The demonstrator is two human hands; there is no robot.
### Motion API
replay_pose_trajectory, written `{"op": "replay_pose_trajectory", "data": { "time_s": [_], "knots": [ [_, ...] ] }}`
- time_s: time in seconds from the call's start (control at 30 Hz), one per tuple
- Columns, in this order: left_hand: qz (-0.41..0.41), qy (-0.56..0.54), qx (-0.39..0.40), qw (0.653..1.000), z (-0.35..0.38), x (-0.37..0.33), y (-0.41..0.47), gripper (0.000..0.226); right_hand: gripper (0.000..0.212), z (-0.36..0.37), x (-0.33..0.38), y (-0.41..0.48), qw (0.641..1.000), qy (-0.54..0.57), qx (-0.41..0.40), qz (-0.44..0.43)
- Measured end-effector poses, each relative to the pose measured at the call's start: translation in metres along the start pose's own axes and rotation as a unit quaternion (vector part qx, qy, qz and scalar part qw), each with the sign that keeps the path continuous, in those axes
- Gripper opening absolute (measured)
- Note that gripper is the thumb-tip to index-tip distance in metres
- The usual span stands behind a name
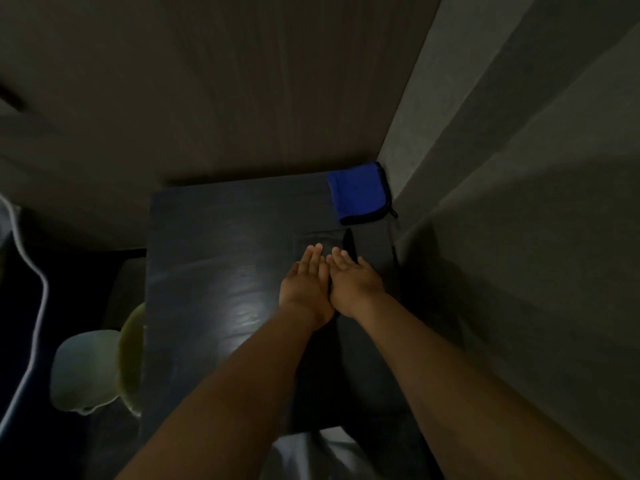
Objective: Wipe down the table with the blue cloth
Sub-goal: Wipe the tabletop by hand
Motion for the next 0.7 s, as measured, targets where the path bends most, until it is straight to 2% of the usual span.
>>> {"op": "replay_pose_trajectory", "data": {
  "time_s": [0.43,0.7],
  "knots": [
    [-0.044,-0.019,0.002,0.999,-0.003,0.084,-0.036,0.086,0.067,-0.033,0.088,0.004,0.997,-0.057,0.023,-0.044],
    [-0.066,-0.033,-0.006,0.997,-0.006,0.126,-0.052,0.081,0.064,-0.044,0.132,0.01,0.998,-0.027,0.028,-0.053]
  ]
}}
Point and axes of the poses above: each hand's wrist, its own y-axis towards the middle knuckle, its own z-axis out of the palm, x = y × z, the point moved 4 cm from there along y, towards the middle knuckle, and after that the axes turned 15 degrees about -y, right-handed, at the moved point
